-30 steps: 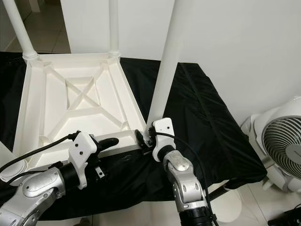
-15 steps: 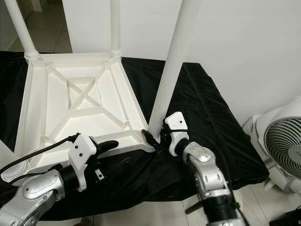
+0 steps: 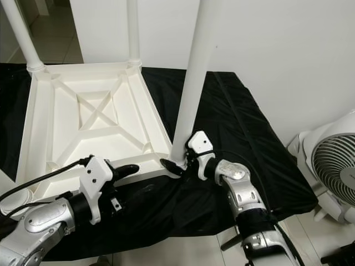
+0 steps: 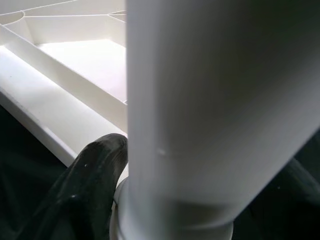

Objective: Building children table

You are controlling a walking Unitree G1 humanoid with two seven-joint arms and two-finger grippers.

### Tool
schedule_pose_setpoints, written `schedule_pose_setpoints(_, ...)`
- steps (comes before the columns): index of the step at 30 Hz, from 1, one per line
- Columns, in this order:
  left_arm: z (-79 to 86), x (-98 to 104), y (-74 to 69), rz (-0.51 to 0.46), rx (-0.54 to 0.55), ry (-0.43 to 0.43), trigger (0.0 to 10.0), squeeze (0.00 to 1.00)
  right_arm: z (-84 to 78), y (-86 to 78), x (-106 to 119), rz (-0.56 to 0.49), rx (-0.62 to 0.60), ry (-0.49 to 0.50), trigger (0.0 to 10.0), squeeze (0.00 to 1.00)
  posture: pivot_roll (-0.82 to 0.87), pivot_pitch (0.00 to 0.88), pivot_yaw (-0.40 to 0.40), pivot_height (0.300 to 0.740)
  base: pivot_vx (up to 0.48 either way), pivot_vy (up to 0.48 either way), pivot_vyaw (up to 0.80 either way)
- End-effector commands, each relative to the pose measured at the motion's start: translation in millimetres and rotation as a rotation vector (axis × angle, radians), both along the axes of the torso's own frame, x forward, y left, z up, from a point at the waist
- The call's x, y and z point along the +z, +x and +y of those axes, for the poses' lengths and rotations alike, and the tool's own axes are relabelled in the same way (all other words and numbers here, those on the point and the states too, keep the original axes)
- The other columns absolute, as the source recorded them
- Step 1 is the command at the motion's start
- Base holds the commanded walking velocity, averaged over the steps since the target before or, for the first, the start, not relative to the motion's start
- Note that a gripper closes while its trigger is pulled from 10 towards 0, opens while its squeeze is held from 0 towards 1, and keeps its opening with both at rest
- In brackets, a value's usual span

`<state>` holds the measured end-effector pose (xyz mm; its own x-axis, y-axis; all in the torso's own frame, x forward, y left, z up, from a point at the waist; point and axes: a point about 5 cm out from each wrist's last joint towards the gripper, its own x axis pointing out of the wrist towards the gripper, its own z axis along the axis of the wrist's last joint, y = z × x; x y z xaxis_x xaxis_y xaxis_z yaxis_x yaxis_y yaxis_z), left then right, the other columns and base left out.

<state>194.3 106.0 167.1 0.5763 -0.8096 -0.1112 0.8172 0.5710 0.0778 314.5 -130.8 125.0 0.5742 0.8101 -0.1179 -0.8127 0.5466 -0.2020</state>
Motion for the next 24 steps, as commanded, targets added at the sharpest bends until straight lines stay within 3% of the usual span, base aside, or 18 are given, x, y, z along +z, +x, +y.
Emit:
schedule_pose_setpoints(1, 0.8, 1.6, -1.4, 0.000, 0.012, 0.003, 10.0, 0.00, 2.6, 2.9, -1.8, 0.001, 0.023, -0.024, 0.0, 0.00, 0.22, 0.022, -0.070, 0.740, 0.000, 0.000, 0.00)
schedule_pose_setpoints(6, 1.4, 1.9, -3.0, 0.004, 0.014, 0.003, 10.0, 0.00, 0.1, 0.6, -8.9, 0.014, 0.031, -0.025, 0.0, 0.00, 0.22, 0.022, -0.072, 0.740, 0.000, 0.000, 0.00)
schedule_pose_setpoints(17, -1.6, 2.1, -3.3, 0.009, 0.009, -0.003, 10.0, 0.00, -9.3, -6.9, -15.9, 0.042, -0.093, 0.050, 0.0, 0.00, 0.21, 0.029, -0.082, 0.740, 0.000, 0.000, 0.00)
schedule_pose_setpoints(24, -2.6, 0.7, -1.8, 0.013, 0.009, -0.010, 10.0, 0.00, 5.0, -22.8, -16.0, 0.059, -0.234, 0.163, 0.0, 0.00, 0.19, 0.033, -0.085, 0.740, 0.000, 0.000, 0.00)
